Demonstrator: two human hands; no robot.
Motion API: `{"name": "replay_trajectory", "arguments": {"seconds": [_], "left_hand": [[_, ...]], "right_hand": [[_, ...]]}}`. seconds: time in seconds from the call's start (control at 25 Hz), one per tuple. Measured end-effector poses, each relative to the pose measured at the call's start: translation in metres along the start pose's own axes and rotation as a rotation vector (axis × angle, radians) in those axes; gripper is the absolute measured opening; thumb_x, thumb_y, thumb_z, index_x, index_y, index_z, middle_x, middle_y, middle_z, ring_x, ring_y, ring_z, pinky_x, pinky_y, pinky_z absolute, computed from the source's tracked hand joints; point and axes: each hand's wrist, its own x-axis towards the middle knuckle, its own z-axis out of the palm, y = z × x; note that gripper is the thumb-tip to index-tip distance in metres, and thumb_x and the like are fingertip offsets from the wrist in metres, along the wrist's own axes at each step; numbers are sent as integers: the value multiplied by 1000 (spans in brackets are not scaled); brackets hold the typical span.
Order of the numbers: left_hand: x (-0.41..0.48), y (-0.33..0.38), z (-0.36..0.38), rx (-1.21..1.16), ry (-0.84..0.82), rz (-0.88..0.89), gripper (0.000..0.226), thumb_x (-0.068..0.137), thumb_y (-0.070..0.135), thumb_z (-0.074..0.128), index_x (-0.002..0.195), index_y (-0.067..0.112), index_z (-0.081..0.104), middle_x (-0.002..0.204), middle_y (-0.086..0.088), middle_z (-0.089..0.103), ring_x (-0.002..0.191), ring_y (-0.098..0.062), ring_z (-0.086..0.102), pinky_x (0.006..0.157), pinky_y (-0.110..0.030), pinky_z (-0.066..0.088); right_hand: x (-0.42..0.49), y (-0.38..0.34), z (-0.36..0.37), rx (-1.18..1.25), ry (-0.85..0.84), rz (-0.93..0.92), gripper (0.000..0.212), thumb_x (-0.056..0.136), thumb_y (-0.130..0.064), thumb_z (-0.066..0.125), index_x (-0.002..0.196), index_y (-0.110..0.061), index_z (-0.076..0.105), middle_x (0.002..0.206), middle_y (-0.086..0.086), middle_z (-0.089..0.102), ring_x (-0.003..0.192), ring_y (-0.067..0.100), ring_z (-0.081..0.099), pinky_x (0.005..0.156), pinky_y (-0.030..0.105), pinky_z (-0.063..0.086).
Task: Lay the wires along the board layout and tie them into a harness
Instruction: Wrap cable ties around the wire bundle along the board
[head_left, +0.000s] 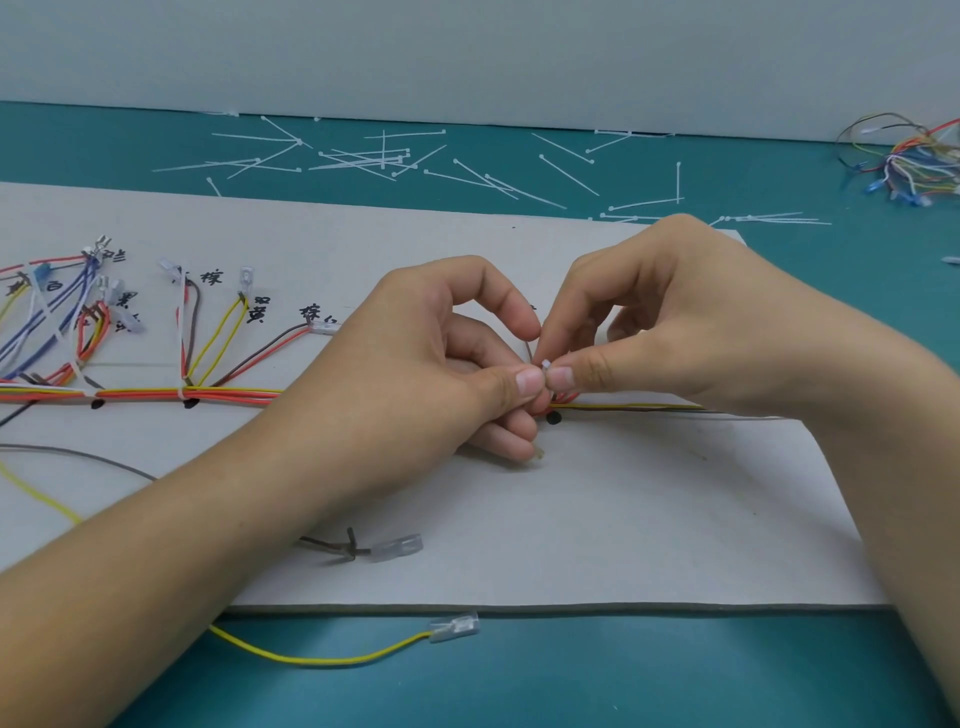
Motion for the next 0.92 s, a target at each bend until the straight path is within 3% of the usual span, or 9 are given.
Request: {"name": "replay_trajectory", "arguments": {"seconds": [0.24,0.48,0.72,0.92], "left_hand": [[-1,-1,-1,7,-10,19,23,91,-7,71,98,12,61,68,-13,71,61,-25,73,62,-38,64],[-3,-1,-2,30,-15,38,29,93,-12,65,100,15,61,71,-14,72,66,-27,76,66,-38,65],[-5,3,-1,38,-8,15,34,89,-17,66,97,16,62,73,-17,74,66,-29,77,65,-39,65],[-6,4,1,16,45,10,30,87,-15,70,96,12,60,72,-19,74,65,-33,77,62,-39,65]], "right_hand": [[-2,-5,-1,-5,-46,-26,5,80,-24,80,83,-27,81,82,2,78,78,21,70,69,43,57],[-1,-5,1,0,-8,-33,3,77,-24,82,79,-27,81,80,2,77,75,18,70,65,29,54],[-4,-10,1,-55,-19,-23,2,78,-30,81,79,-29,80,81,-2,77,75,18,70,67,41,57],[-3,-13,5,-135,27,-36,3,76,-33,79,77,-31,78,79,-7,75,75,15,69,65,39,56]]}}
